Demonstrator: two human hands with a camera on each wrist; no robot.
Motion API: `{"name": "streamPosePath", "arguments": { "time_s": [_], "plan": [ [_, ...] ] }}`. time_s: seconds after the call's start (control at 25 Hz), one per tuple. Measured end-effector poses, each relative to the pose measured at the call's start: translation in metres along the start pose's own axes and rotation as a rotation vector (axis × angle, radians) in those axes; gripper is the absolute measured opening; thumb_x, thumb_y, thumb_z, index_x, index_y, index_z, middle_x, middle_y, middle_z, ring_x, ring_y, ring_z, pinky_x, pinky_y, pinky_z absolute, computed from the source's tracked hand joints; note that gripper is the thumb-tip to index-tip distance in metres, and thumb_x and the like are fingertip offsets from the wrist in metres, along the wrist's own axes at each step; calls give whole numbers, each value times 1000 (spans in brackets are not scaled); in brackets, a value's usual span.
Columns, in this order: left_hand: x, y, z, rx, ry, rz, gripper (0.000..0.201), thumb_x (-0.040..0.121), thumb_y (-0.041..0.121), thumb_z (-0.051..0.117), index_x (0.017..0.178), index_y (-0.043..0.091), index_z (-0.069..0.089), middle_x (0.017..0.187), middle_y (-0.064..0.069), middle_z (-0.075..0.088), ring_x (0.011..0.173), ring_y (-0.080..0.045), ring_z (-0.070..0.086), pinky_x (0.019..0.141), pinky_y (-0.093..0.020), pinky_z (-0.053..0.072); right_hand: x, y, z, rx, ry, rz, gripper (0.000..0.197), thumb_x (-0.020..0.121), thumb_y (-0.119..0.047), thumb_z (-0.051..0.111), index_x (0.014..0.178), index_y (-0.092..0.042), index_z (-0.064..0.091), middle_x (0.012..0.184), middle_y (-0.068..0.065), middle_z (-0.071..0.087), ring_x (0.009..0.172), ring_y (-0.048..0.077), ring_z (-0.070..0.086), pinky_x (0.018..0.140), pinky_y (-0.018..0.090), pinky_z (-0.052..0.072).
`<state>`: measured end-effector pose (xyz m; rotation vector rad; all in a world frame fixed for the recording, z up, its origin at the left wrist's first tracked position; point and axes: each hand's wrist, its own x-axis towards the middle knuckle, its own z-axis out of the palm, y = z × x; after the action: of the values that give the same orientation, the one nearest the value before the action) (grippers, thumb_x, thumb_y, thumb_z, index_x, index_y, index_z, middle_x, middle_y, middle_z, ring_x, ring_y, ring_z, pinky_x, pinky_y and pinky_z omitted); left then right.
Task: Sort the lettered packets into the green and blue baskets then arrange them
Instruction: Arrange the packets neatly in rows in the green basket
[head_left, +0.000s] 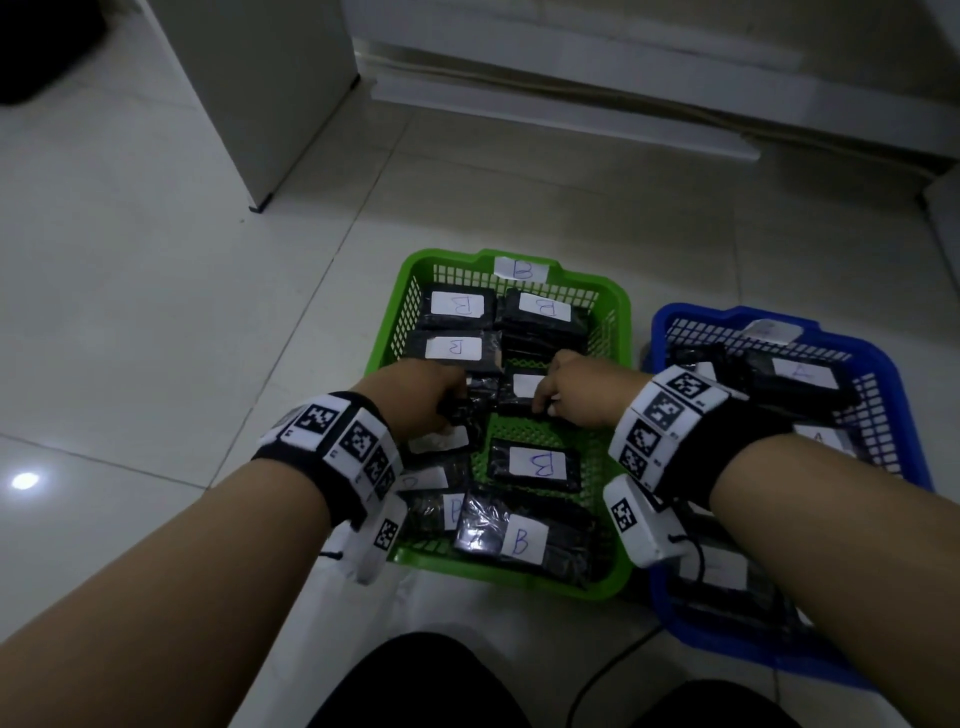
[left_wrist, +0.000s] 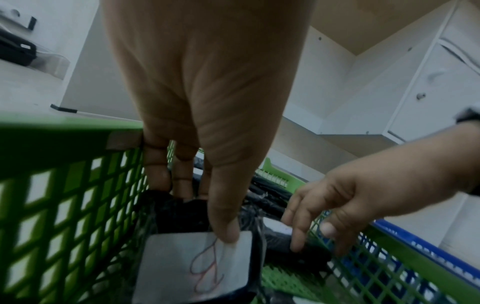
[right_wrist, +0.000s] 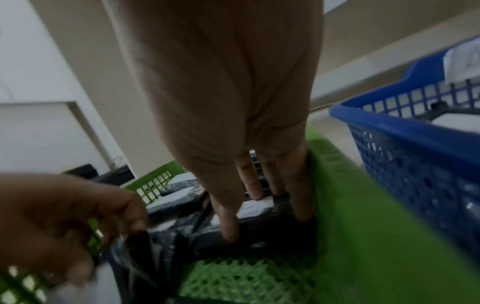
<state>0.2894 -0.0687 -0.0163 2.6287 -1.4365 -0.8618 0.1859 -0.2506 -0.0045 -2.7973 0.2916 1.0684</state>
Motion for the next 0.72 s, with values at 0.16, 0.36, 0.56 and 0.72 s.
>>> {"name": "streamPosePath", "arguments": {
  "time_s": [0.16,0.36,0.56,0.72],
  "plan": [
    [5,-3,-4,-44,-19,-9,42,85,25,65,126,22,53,122,-7,62,114,-25,56,95,-36,47,-4,-4,7,108,93,17,30,90,-20,60,118,-14,63,131,11,44,108,27,52,88,32,45],
    [8,-7,-7,72,-36,-8,34,90,20,56,124,22,58,121,-7,62,111,-25,58,96,-39,47,-18,-24,20,-112,-259,-257,33,97,-26,47,128,-24,60,133,-1,53,114,19,50,99,29,44],
    [3,-10,1,154,-19,51,42,93,18,51,133,29,52,137,-4,39,120,-26,50,104,-36,42,-2,-21,30,-346,-203,-102,37,98,-25,45,133,-18,54,140,12,33,124,32,38,101,30,35],
    [1,-8,4,39,89,57,35,85,7,56,116,21,59,120,-4,60,113,-26,53,95,-39,45,-1,-17,26,-290,-186,-12,37,96,-20,48,132,-16,55,147,13,24,131,36,31,104,42,40]
  ]
}}
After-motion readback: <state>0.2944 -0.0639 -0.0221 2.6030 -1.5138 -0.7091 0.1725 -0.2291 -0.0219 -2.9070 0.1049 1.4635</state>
